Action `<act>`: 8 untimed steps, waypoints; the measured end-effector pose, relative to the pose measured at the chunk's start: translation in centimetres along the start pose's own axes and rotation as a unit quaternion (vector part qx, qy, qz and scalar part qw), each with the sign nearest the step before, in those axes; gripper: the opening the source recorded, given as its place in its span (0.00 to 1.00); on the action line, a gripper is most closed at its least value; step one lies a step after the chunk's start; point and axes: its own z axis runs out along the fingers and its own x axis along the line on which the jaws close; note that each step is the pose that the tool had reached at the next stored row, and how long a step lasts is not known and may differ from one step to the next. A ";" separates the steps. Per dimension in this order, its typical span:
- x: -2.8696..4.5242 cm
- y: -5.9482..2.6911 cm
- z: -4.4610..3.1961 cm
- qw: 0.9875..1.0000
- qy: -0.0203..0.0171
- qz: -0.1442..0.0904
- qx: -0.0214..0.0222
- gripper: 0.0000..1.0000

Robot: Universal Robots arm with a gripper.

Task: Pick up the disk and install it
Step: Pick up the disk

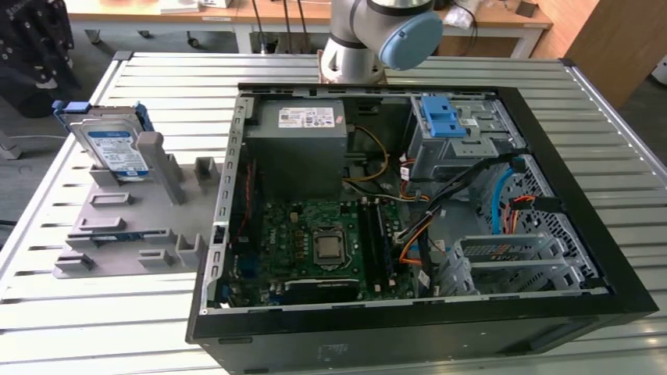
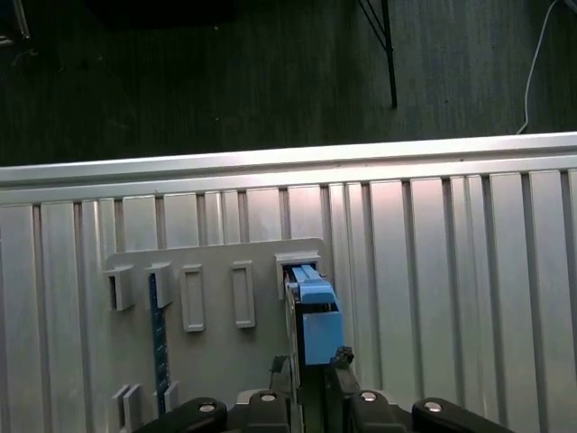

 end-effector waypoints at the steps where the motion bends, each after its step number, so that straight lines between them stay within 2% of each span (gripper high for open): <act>1: 0.00 0.01 0.06 1.000 0.000 0.000 0.000 0.35; 2: 0.00 0.03 0.14 1.000 0.000 -0.001 0.000 0.35; 4: 0.01 0.07 0.39 1.000 0.000 -0.003 0.000 0.47; 7: -0.01 0.12 0.92 1.000 0.001 -0.003 0.000 0.53; 8: -0.03 0.15 1.12 1.000 0.001 -0.003 0.000 0.59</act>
